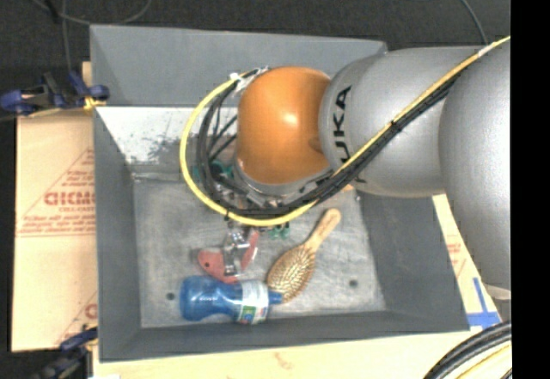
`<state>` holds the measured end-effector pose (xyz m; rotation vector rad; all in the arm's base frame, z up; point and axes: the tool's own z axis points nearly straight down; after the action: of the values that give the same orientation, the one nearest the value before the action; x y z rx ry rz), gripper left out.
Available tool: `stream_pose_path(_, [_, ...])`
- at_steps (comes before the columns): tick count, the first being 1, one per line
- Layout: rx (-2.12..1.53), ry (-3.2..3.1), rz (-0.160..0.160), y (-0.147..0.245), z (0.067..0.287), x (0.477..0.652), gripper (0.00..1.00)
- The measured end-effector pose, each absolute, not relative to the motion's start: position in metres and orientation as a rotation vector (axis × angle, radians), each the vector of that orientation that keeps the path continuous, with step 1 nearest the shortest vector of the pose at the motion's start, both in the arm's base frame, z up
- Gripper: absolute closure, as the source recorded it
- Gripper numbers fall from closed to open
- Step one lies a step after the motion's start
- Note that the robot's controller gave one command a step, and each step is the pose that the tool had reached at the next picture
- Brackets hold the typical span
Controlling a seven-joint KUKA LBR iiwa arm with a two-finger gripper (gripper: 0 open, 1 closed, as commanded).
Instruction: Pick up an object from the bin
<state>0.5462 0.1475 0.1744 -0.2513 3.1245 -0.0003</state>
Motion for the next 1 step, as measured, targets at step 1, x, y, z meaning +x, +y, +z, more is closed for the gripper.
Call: stream_pose_path(1, [-0.427, 3.098, 0.005, 0.1246, 0.0737, 0.5535, 1.00])
